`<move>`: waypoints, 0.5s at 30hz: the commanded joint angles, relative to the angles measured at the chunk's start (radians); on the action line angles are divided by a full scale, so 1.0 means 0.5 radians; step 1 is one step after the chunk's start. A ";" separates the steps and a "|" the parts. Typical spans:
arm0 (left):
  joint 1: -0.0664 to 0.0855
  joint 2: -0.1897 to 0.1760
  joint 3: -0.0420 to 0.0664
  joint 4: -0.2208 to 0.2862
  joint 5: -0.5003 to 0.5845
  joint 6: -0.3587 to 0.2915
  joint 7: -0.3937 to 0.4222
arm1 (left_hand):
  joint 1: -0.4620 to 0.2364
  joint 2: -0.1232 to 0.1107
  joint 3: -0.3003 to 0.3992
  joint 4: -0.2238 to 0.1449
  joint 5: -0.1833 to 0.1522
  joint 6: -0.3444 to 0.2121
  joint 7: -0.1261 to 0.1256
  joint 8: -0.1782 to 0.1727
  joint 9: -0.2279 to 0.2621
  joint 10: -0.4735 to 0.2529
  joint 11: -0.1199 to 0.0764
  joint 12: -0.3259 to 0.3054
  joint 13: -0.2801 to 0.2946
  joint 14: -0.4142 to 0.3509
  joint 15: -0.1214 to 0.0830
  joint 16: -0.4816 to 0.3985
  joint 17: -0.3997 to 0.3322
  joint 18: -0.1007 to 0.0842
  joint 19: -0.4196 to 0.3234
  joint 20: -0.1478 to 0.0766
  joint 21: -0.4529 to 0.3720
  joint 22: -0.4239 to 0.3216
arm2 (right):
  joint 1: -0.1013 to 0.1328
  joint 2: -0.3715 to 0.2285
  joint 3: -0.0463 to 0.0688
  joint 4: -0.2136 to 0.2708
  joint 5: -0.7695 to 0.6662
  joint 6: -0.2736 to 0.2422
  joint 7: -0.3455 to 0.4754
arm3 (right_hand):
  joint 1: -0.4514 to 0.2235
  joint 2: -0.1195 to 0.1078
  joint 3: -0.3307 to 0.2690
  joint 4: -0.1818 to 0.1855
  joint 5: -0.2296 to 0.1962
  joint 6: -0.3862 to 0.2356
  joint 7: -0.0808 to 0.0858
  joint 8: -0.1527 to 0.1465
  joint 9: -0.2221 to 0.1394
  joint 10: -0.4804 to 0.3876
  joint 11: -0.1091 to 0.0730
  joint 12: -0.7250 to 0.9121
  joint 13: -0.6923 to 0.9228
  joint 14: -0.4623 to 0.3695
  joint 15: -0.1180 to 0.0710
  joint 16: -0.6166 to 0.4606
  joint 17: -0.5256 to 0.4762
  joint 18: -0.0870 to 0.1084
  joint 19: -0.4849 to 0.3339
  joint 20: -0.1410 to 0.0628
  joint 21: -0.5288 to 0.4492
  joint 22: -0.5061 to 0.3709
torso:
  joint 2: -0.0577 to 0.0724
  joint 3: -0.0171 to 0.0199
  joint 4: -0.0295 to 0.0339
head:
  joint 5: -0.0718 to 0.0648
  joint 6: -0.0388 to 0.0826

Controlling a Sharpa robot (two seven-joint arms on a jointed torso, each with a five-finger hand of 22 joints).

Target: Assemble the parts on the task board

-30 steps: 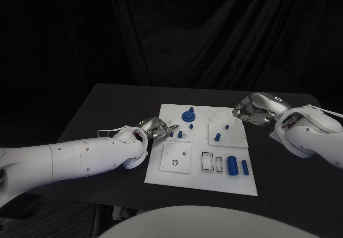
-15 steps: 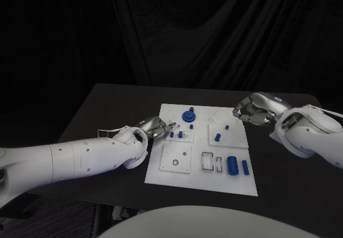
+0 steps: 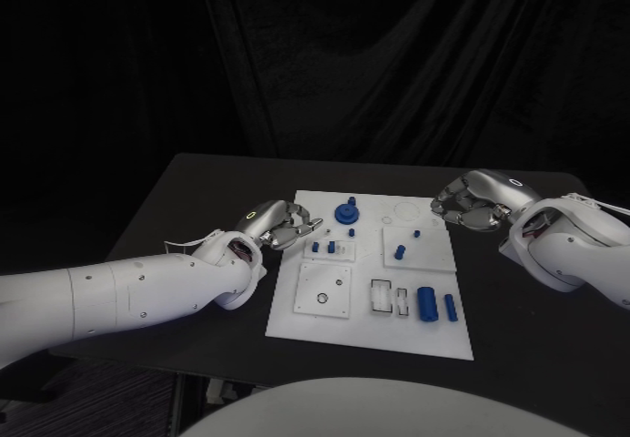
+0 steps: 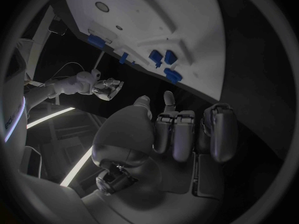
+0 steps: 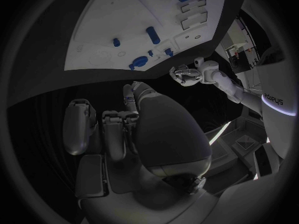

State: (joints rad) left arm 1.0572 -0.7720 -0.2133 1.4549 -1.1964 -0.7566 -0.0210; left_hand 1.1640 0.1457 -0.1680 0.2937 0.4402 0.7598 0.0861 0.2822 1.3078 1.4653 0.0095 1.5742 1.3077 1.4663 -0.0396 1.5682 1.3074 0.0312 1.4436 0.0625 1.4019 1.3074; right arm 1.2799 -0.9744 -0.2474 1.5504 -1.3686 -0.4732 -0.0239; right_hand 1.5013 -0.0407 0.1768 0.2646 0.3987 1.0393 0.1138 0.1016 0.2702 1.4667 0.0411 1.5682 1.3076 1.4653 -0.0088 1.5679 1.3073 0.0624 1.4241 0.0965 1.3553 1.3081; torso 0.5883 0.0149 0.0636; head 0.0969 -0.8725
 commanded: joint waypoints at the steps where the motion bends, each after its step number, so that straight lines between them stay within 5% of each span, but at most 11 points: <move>1: 0.076 -0.020 0.006 0.025 -0.007 -0.208 0.477 | 0.109 -0.012 0.007 -0.001 0.041 -0.249 0.083 -0.006 -0.013 0.150 0.078 -0.059 0.500 0.209 0.078 0.005 0.527 0.049 -0.141 0.055 -0.159 0.362 | -0.003 -0.012 0.001 0.009 -0.005 -0.063 0.005 | 0.001 -0.008 0.006 0.009 0.012 0.015 -0.002 0.007 0.003 0.208 0.002 0.005 0.526 0.211 -0.011 0.006 0.527 -0.011 0.003 0.000 0.001 0.376 | 0.001 0.0000 0.000 | -0.008 0.000; 2: 0.106 -0.025 0.006 0.025 -0.007 -0.182 0.516 | 0.149 -0.012 0.015 0.004 0.043 -0.347 0.091 -0.015 -0.026 -0.030 0.092 -0.202 0.430 0.109 0.089 -0.044 0.435 0.071 -0.269 0.070 -0.285 0.323 | -0.003 -0.014 0.001 0.010 -0.005 -0.070 0.008 | 0.001 -0.008 0.006 0.009 0.012 0.015 -0.002 0.007 0.003 0.208 0.002 0.005 0.526 0.211 -0.011 0.006 0.527 -0.011 0.003 0.000 0.001 0.376 | 0.001 -0.0002 0.000 | -0.010 0.000; 5: 0.184 -0.023 0.006 0.005 -0.007 -0.071 0.592 | 0.252 -0.007 0.026 -0.002 0.050 -0.519 0.151 0.018 -0.126 -0.962 0.177 -0.849 0.157 -0.658 0.191 -0.399 -0.051 0.122 -0.752 0.117 -0.671 0.203 | -0.003 -0.011 0.001 0.007 0.004 -0.077 0.014 | -0.002 -0.009 0.005 0.010 0.011 0.016 -0.002 0.008 0.004 0.208 0.002 0.005 0.526 0.211 -0.011 0.006 0.527 -0.012 0.006 0.000 0.004 0.377 | 0.000 -0.0007 0.000 | -0.012 0.000; 6: 0.203 -0.018 0.006 -0.006 -0.007 -0.040 0.611 | 0.341 -0.006 0.064 -0.015 0.058 -0.552 0.157 0.000 -0.195 -1.503 0.212 -1.239 -0.007 -1.164 0.224 -0.673 -0.350 0.128 -0.902 0.136 -0.785 0.170 | -0.003 -0.010 0.001 0.006 0.006 -0.077 0.016 | -0.002 -0.010 0.005 0.010 0.011 0.016 -0.002 0.008 0.004 0.208 0.002 0.005 0.526 0.211 -0.011 0.006 0.527 -0.012 0.005 0.000 0.004 0.377 | 0.000 -0.0003 0.000 | -0.012 0.000; 7: 0.239 0.001 0.005 -0.039 -0.007 0.047 0.648 | 0.430 -0.009 0.119 -0.013 0.044 -0.534 0.165 -0.022 -0.327 -1.726 0.257 -1.521 -0.182 -1.300 0.260 -0.771 -0.465 0.119 -0.935 0.162 -0.786 0.168 | -0.003 -0.006 0.001 0.004 0.010 -0.080 0.020 | -0.002 -0.010 0.005 0.010 0.011 0.016 -0.002 0.008 0.004 0.208 0.002 0.005 0.526 0.211 -0.011 0.006 0.527 -0.012 0.005 0.000 0.004 0.377 | 0.000 -0.0003 0.000 | -0.012 0.000; 11: 0.288 0.068 0.005 -0.133 -0.007 0.297 0.688 | 0.697 -0.088 0.329 0.001 -0.023 -0.433 0.172 -0.070 -0.625 -1.828 0.334 -1.986 -0.622 -1.345 0.319 -0.835 -0.616 0.115 -0.903 0.216 -0.730 0.177 | -0.003 0.009 0.001 -0.001 0.016 -0.086 0.032 | -0.003 -0.010 0.005 0.011 0.011 0.016 -0.003 0.008 0.004 0.208 0.002 0.005 0.526 0.211 -0.011 0.006 0.527 -0.012 0.006 0.000 0.005 0.377 | -0.001 0.0004 -0.002 | -0.006 0.000; 13: 0.301 0.133 0.005 -0.213 -0.008 0.472 0.699 | 0.903 -0.188 0.636 0.008 -0.127 -0.283 0.191 -0.178 -0.950 -1.769 0.319 -2.230 -0.977 -1.269 0.300 -0.858 -0.715 0.141 -0.830 0.240 -0.664 0.192 | -0.003 0.015 0.001 -0.002 0.017 -0.090 0.039 | -0.003 -0.010 0.005 0.011 0.011 0.016 -0.003 0.008 0.004 0.208 0.002 0.005 0.526 0.211 -0.011 0.006 0.527 -0.012 0.006 0.000 0.005 0.377 | -0.001 0.0007 -0.003 | -0.004 0.000; 15: 0.307 0.209 0.005 -0.303 -0.008 0.612 0.711 | 1.019 -0.361 0.907 -0.053 -0.332 -0.172 0.153 -0.288 -1.183 -1.786 0.301 -2.345 -1.181 -0.986 0.239 -0.751 -0.641 0.140 -0.605 0.248 -0.460 0.249 | -0.003 0.021 0.001 -0.003 0.018 -0.089 0.044 | -0.003 -0.011 0.005 0.010 0.011 0.017 -0.003 0.008 0.004 0.208 0.001 0.005 0.526 0.211 -0.011 0.006 0.527 -0.013 0.008 0.000 0.007 0.378 | 0.000 -0.0006 0.000 | -0.004 0.000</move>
State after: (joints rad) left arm 1.2078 -0.6770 -0.2114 1.3151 -1.1984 -0.6215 0.2689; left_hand 1.6619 -0.0142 0.2510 0.2710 0.3023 0.6561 0.1594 0.1511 0.7475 0.5759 0.1641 0.4209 0.7468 0.9450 0.0858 1.1830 0.9825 0.0928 1.1193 0.1846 1.1515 1.3073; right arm 1.2799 -0.9641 -0.2475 1.5490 -1.3630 -0.4951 -0.0136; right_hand 1.5013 -0.0407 0.1768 0.2646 0.3987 1.0393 0.1138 0.1016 0.2712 1.4667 0.0412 1.5682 1.3075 1.4653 -0.0088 1.5679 1.3073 0.0624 1.4241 0.0965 1.3553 1.3082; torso 0.5883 0.0147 0.0633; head 0.0941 -0.8725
